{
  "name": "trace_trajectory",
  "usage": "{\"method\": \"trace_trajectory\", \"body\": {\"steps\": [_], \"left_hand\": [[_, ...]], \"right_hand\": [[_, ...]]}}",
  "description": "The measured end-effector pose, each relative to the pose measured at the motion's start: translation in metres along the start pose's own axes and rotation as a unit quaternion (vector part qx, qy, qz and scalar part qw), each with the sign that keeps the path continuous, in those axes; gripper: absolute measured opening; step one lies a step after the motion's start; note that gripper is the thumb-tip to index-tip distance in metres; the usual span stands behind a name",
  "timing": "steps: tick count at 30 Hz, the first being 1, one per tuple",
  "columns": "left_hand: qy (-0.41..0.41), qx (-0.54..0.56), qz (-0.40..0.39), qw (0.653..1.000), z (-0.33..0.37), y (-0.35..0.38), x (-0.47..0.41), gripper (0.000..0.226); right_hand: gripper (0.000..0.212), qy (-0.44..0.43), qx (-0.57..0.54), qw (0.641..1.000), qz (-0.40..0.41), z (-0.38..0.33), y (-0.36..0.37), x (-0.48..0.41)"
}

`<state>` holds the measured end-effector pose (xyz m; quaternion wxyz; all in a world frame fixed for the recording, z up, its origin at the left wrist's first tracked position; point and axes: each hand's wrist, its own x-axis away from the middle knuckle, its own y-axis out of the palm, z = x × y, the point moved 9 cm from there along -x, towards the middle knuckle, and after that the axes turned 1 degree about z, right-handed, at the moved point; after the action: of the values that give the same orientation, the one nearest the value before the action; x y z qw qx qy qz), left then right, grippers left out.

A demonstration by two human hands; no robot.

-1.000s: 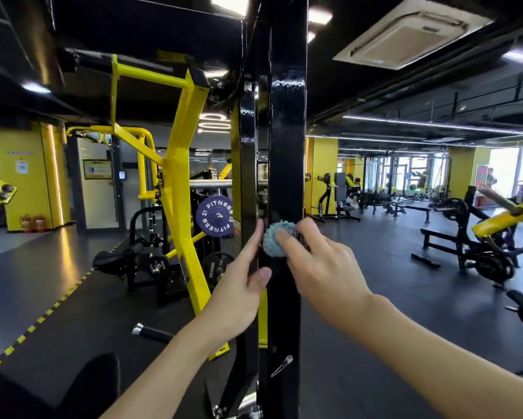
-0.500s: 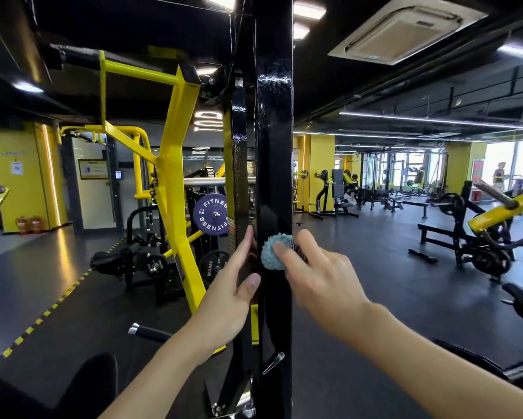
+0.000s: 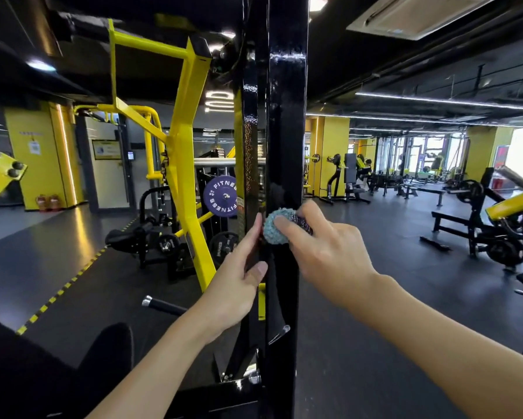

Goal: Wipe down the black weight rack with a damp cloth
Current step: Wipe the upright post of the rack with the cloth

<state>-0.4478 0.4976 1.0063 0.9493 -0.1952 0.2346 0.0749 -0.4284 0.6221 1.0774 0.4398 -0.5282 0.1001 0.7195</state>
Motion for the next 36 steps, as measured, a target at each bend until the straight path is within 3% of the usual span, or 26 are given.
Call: {"method": "trace_trajectory", "body": {"steps": [2,6,10,15,19,23,27,30,31,34,36], "left_hand": [[-0.006,0.002,-0.004,1.0,-0.002,0.002,0.003,0.08],[-0.03,0.009,-0.018,0.999,-0.012,0.008,0.012,0.083],[-0.048,0.016,-0.023,0.998,-0.021,0.013,0.02,0.09],[-0.056,0.027,-0.031,0.998,-0.023,0.017,0.026,0.096],[-0.056,0.026,-0.028,0.998,-0.028,0.019,0.029,0.097],[-0.058,0.037,-0.034,0.997,-0.034,0.022,0.035,0.1],[-0.065,0.041,-0.037,0.996,-0.042,0.024,0.039,0.103],[-0.068,0.047,-0.043,0.996,-0.048,0.028,0.044,0.105],[-0.071,0.049,-0.045,0.995,-0.049,0.029,0.045,0.104],[-0.076,0.044,-0.039,0.995,-0.054,0.03,0.049,0.103],[-0.076,0.045,-0.031,0.996,-0.056,0.03,0.051,0.102]], "right_hand": [[0.039,0.026,-0.013,1.0,-0.004,-0.003,0.006,0.006],[0.033,-0.125,-0.014,0.99,-0.059,-0.026,0.017,0.022],[0.031,0.018,-0.016,0.999,-0.028,0.002,0.01,0.015],[0.028,-0.151,-0.006,0.983,-0.105,-0.029,0.021,0.041],[0.032,-0.009,-0.025,0.997,-0.073,-0.012,0.015,0.041],[0.037,-0.117,-0.017,0.984,-0.133,-0.037,0.028,0.064],[0.036,0.013,-0.036,0.995,-0.092,-0.016,0.02,0.057],[0.033,-0.094,-0.029,0.987,-0.126,-0.039,0.03,0.07],[0.03,-0.097,-0.025,0.987,-0.123,-0.035,0.027,0.066],[0.024,0.015,-0.027,0.996,-0.082,-0.013,0.017,0.053],[0.024,-0.021,-0.023,0.993,-0.11,-0.032,0.028,0.062]]}}
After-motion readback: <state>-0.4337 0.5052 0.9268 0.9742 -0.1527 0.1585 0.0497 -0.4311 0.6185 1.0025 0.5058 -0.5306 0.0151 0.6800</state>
